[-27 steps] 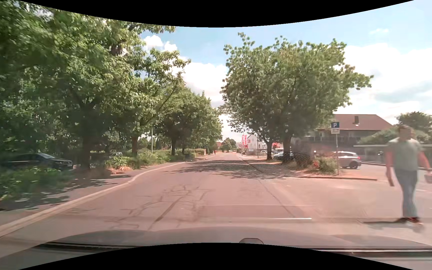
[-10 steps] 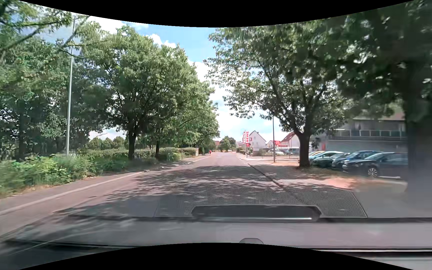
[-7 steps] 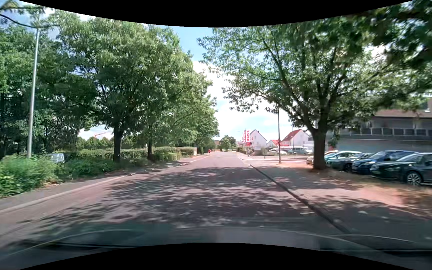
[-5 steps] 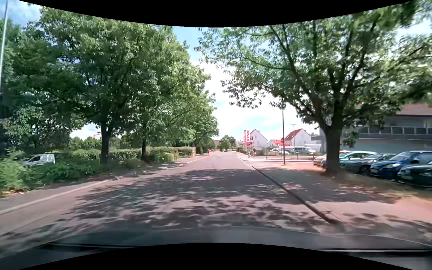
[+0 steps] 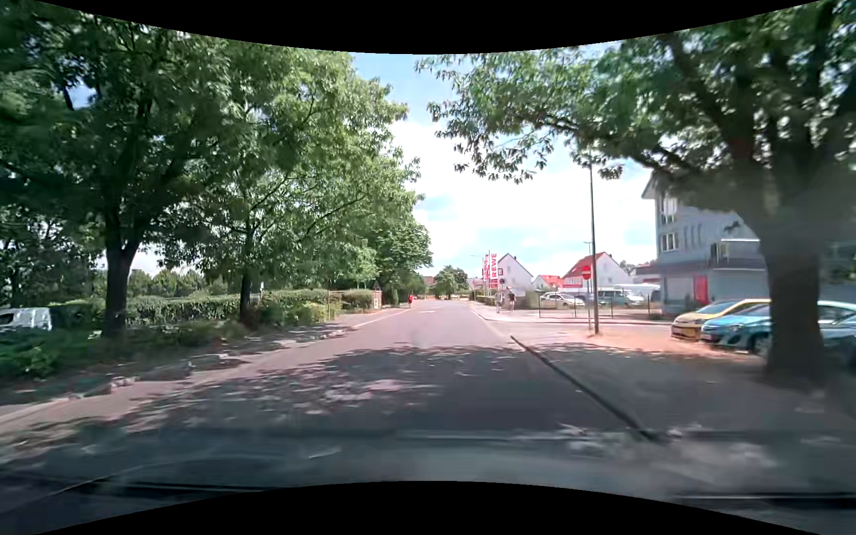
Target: Follow the waypoints while adhering to traffic rules and regulations
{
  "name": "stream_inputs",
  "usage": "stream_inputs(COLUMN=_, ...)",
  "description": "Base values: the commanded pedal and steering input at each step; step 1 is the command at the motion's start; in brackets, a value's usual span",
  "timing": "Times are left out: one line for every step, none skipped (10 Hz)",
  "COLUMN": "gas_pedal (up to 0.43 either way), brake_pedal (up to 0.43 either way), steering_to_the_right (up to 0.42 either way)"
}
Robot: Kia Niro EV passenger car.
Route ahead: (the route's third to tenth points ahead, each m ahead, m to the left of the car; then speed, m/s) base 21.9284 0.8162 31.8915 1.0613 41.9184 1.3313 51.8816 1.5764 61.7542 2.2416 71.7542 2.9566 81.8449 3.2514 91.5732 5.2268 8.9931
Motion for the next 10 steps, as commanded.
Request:
stream_inputs(gas_pedal=0.039, brake_pedal=0.000, steering_to_the_right=-0.004)
stream_inputs(gas_pedal=0.039, brake_pedal=0.000, steering_to_the_right=-0.004)
stream_inputs(gas_pedal=0.039, brake_pedal=0.000, steering_to_the_right=-0.004)
stream_inputs(gas_pedal=0.039, brake_pedal=0.000, steering_to_the_right=-0.004)
stream_inputs(gas_pedal=0.039, brake_pedal=0.000, steering_to_the_right=-0.004)
stream_inputs(gas_pedal=0.039, brake_pedal=0.000, steering_to_the_right=-0.004)
stream_inputs(gas_pedal=0.039, brake_pedal=0.000, steering_to_the_right=-0.004)
stream_inputs(gas_pedal=0.039, brake_pedal=0.000, steering_to_the_right=-0.004)
stream_inputs(gas_pedal=0.039, brake_pedal=0.000, steering_to_the_right=-0.004)
stream_inputs(gas_pedal=0.039, brake_pedal=0.000, steering_to_the_right=-0.004)
